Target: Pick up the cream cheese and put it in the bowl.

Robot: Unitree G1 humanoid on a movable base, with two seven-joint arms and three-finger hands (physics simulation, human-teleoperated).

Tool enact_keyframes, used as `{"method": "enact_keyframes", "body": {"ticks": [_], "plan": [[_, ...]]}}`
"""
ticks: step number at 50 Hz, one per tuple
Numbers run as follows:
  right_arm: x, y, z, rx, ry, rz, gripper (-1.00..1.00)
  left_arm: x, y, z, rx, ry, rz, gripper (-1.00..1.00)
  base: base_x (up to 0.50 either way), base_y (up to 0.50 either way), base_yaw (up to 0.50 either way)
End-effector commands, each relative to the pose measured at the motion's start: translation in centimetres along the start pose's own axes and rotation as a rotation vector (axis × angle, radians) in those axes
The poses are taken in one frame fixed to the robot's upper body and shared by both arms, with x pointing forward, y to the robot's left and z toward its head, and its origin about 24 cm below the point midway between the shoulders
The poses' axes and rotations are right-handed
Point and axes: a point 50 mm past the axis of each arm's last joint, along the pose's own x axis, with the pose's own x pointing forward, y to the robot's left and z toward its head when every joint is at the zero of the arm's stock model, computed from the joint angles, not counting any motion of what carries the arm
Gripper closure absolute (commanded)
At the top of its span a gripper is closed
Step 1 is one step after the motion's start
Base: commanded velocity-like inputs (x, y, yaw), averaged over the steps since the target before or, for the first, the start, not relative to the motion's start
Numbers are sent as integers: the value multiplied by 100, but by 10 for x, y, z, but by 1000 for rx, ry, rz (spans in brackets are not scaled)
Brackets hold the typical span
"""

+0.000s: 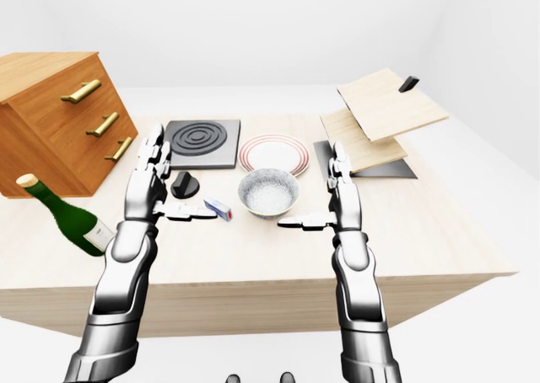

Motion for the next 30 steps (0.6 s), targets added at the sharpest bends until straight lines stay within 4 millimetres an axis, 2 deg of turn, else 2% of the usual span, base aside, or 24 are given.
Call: {"method": "enact_keyframes", "body": {"ticks": [1,10,16,22,30], "plan": [[-1,-1,-1,3,6,-2,-100,-1,-2,-5,1,21,-9,-100,20,-3,0],[-1,0,-5,-2,23,6,-100,-2,-3,-11,-2,47,-12,-100,20,-3,0],[-1,-1,-5,11,20,0,-100,-3,-2,-8,-1,35,-12,-100,21,-3,0],[1,-2,-9,15,38,-8,-100,-5,-2,3,-96,-17,-35,-100,6,0,0],[-1,-1,-12,7,53,-3,-100,-5,-1,-2,-82,6,-22,-100,4,0,0]]}}
